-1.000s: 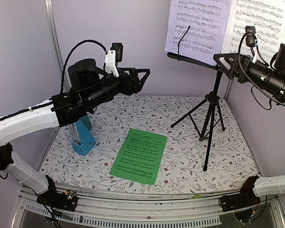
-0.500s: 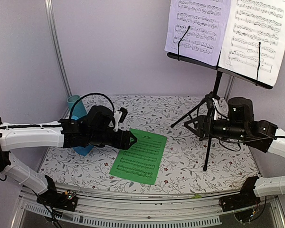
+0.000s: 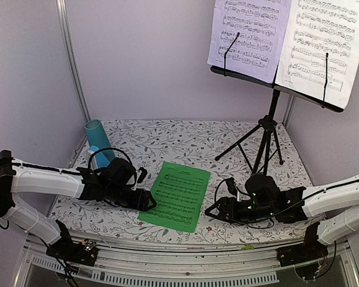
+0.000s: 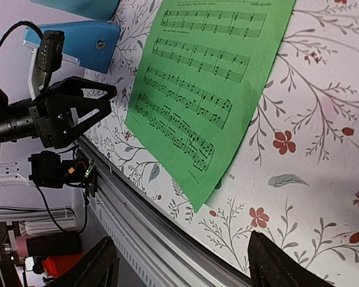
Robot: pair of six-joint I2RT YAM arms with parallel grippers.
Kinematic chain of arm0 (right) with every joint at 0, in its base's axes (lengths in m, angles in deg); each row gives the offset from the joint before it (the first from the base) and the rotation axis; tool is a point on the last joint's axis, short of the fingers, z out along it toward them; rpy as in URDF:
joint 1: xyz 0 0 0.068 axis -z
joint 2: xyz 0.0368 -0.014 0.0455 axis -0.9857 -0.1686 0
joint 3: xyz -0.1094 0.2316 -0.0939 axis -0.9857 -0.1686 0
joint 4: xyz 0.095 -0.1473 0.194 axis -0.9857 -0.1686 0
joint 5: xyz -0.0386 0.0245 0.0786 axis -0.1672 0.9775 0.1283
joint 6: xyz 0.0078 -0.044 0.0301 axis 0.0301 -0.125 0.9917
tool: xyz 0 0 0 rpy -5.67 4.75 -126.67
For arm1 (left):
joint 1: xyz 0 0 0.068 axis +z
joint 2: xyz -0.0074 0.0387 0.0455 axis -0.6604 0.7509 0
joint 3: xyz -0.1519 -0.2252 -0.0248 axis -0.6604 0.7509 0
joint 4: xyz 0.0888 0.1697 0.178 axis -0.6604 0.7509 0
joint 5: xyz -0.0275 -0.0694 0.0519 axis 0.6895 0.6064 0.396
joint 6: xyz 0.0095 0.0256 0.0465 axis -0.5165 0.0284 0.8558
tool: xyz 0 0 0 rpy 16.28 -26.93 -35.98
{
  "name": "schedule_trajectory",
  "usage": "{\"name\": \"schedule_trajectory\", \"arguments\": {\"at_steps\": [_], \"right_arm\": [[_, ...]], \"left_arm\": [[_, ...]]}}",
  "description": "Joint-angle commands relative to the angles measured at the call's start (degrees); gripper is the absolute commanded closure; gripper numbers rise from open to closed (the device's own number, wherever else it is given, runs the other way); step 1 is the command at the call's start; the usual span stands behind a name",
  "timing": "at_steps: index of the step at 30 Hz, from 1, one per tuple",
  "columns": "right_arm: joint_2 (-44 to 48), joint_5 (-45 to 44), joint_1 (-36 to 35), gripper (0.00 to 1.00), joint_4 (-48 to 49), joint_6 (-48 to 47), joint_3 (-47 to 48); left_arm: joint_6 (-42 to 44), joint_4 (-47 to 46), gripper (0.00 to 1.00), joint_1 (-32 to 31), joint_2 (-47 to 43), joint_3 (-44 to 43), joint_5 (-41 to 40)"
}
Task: Set up the instrument practice props
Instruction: Pick up the sheet music from the center of the board.
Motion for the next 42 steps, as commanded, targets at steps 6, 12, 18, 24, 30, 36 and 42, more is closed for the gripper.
{"name": "schedule_trajectory", "arguments": {"at_steps": [6, 12, 18, 24, 30, 36, 42], "right_arm": [[-11.9, 0.4, -6.3, 0.30, 20.2, 18.3, -4.2], [-17.9, 1.6, -6.5, 0.32, 27.6, 24.6, -5.6], [-22.4, 7.5, -6.4, 0.34, 27.8, 23.4, -3.4], [-22.1, 9.9, -6.3, 0.34, 26.6, 23.7, -5.3], [-23.4, 10.0, -5.7, 0.34, 24.9, 23.9, -3.9], [-26.5, 8.7, -5.0, 0.34, 25.0, 24.2, -0.8], [-29.6, 7.3, -5.0, 0.35, 27.6, 26.3, 0.0]], "left_arm": [[-1.4, -5.0, 0.32, 1.5, -1.1, 4.4, 2.9], [-1.2, -6.1, 0.35, 1.6, -0.6, 5.9, 2.4], [-2.0, -7.0, 0.39, 1.5, -1.5, 7.1, 4.3], [-1.5, -5.7, 0.39, 1.5, -5.8, 8.8, 4.7], [-1.1, -4.3, 0.39, 1.4, -7.4, 8.6, 6.2], [-0.3, -2.4, 0.39, 1.6, -9.3, 8.1, 6.1], [1.1, -2.3, 0.39, 1.8, -8.0, 7.9, 7.0]]}}
